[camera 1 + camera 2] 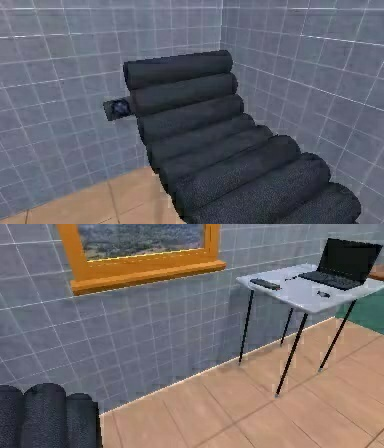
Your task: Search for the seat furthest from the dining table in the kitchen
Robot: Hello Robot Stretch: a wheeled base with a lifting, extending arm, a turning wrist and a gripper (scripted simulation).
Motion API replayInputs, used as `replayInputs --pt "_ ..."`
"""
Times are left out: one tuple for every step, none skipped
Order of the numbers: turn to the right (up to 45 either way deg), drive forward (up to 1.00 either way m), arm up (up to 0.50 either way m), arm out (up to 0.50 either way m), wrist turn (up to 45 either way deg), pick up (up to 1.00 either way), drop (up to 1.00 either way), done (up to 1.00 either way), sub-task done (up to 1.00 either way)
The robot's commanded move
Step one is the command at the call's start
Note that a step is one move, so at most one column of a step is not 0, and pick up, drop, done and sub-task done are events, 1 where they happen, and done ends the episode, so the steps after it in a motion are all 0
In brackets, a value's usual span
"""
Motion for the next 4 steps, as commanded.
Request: replayInputs --pt "-45.0 0.00 0.00 0.00 0.0 0.00 0.00 0.00 0.00" --pt "-45.0 0.00 0.00 0.00 0.0 0.00 0.00 0.00 0.00" --pt "-27.0 0.00 0.00 0.00 0.0 0.00 0.00 0.00 0.00" --pt "0.0 0.25 0.00 0.00 0.0 0.00 0.00 0.00 0.00"
